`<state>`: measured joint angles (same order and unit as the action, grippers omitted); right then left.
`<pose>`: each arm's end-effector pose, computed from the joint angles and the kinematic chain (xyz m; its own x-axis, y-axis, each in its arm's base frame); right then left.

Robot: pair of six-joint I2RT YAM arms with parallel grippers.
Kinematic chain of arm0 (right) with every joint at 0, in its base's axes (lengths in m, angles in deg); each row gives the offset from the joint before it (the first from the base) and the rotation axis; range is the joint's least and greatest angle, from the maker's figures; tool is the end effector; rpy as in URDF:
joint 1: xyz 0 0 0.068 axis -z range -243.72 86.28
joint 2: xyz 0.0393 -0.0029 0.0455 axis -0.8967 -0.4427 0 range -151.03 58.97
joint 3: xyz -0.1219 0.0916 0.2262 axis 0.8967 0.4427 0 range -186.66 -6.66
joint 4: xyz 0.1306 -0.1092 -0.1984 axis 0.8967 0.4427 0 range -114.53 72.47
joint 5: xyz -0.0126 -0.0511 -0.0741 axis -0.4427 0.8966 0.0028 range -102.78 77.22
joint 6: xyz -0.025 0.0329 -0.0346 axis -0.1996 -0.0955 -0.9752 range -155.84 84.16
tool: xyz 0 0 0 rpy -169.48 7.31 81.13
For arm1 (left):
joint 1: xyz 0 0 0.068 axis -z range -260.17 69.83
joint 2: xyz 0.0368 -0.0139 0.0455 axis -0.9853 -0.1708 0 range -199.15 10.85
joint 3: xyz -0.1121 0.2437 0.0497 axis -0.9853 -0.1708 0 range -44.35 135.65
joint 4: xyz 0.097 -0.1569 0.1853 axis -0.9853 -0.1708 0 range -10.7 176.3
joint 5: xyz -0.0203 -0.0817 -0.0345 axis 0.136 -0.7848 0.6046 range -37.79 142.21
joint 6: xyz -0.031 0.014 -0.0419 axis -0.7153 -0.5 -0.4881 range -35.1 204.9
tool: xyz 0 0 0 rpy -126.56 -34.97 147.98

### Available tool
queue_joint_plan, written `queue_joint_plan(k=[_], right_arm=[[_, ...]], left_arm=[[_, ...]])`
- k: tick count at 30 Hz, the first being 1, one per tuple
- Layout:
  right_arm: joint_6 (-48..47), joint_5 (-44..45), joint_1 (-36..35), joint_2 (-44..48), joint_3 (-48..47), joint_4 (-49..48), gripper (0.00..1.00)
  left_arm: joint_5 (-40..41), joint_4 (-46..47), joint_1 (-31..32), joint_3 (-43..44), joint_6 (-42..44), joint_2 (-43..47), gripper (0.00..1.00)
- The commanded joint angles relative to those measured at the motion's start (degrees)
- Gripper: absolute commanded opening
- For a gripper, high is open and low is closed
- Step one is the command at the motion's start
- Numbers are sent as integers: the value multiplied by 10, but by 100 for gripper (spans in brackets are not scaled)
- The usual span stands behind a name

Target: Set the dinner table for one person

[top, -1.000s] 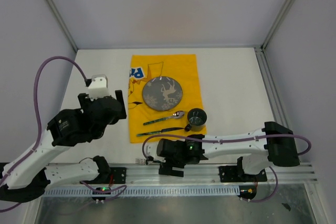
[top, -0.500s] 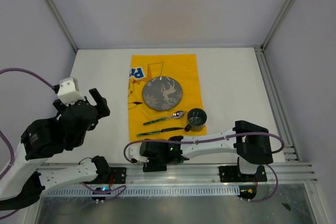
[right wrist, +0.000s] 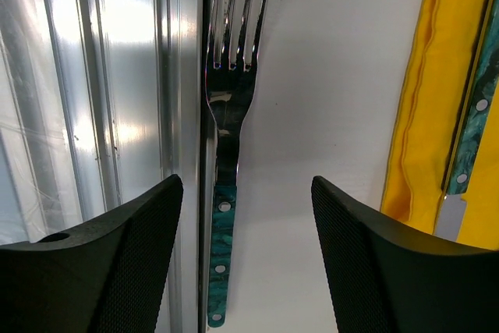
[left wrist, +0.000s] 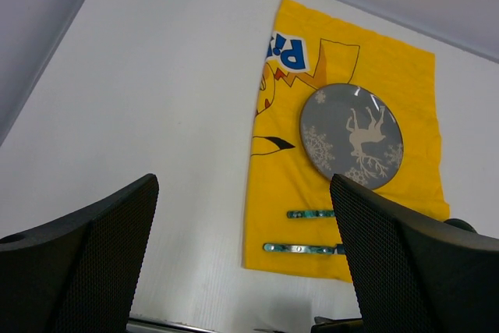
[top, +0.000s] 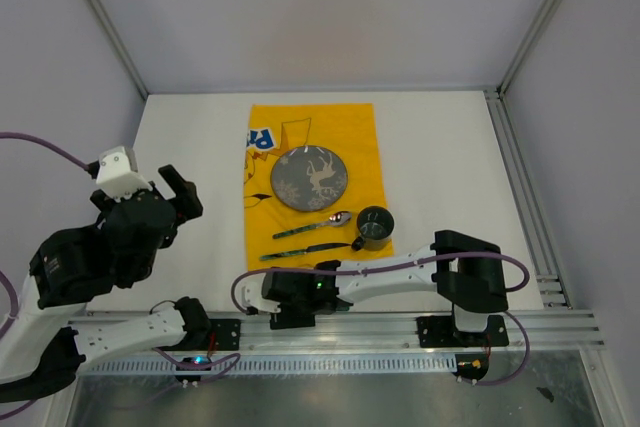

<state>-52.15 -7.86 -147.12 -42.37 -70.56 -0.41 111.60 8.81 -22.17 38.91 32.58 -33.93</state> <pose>0.0438 0.3523 0.1748 0.1796 -0.8819 -0.4358 -0.9737 -0.0964 -0.2063 0.0570 -0.0336 0.4409 -0.2651 -0.3361 -0.9038 -0.2167 0.9341 -0.2838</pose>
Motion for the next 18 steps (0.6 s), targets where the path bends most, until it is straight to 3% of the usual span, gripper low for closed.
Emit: queue_joint_plan(k=[1,12,18], right_arm=[[-5,-19,1,-22,-32,-8,70],[-3,-37,16,-18,-27,3,61],[0,-68,25,-22,-29,19,44]], left_arm=[[21,-75,-1,18,-9,-3,93],[23,-102,-1,28,-31,36,91],[16,-102,-1,26,-28,18,91]])
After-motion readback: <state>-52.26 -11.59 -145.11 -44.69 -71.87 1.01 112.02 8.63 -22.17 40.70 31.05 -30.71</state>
